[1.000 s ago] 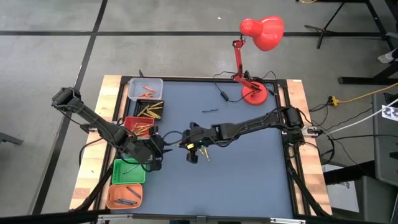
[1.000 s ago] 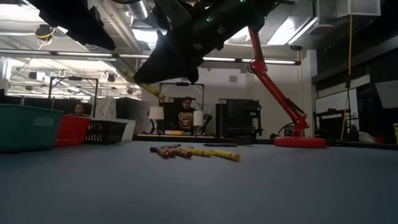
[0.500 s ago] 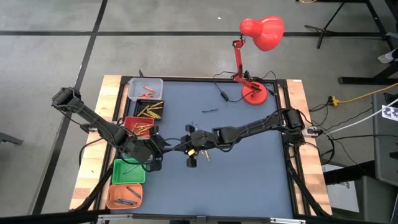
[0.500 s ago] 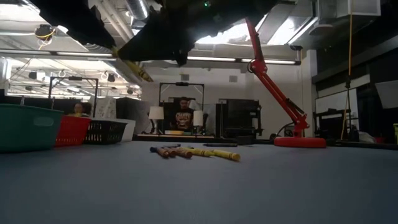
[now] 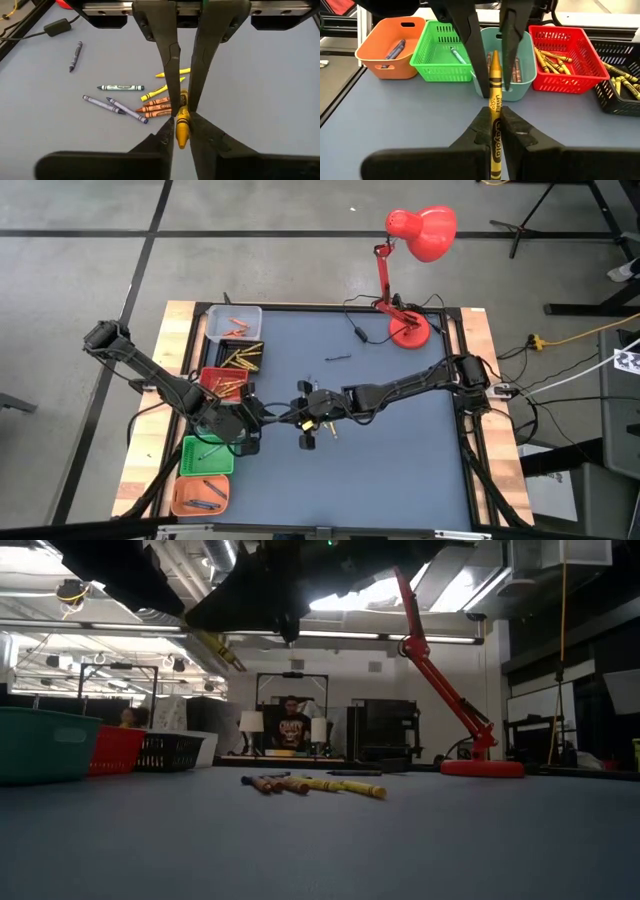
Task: Sort crayons
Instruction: Put the yellow crayon into the orange bin
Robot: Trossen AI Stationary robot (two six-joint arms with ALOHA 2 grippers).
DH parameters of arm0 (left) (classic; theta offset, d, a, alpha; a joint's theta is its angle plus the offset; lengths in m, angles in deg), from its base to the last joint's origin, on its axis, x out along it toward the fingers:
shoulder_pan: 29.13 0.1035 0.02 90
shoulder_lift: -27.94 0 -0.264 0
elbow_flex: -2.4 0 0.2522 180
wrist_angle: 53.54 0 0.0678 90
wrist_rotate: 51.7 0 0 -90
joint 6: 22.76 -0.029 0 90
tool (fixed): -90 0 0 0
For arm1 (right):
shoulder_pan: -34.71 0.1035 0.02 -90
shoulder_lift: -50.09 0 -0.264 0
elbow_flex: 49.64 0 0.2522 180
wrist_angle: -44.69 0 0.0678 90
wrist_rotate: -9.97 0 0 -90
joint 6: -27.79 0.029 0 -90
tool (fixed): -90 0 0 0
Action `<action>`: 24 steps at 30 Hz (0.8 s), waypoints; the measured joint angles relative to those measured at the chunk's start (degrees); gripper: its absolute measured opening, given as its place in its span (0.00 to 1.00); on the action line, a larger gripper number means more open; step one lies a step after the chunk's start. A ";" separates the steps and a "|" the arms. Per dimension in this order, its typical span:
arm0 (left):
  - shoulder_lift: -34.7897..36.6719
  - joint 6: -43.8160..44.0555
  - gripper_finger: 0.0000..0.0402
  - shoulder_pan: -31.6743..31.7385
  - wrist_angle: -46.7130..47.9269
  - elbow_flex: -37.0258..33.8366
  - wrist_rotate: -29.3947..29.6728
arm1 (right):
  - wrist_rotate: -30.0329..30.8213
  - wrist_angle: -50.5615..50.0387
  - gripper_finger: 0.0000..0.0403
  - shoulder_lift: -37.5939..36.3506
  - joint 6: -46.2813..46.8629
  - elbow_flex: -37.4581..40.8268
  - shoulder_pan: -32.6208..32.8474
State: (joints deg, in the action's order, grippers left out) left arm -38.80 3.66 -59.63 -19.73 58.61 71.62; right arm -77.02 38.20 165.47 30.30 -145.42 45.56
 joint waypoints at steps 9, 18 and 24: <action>0.00 0.00 0.03 0.00 0.00 0.00 -0.04 | 0.00 -0.17 0.05 0.00 0.04 0.00 0.00; 0.00 -0.02 0.02 0.00 0.07 0.00 0.15 | 0.40 -1.28 0.19 0.00 2.42 0.00 0.00; 1.27 0.36 0.02 0.00 4.58 0.00 -0.18 | 1.06 -8.07 0.31 -0.02 2.42 0.00 0.02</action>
State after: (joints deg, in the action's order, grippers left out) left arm -37.53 4.02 -59.63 -15.15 58.61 71.44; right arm -75.96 30.13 165.44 32.72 -145.42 45.58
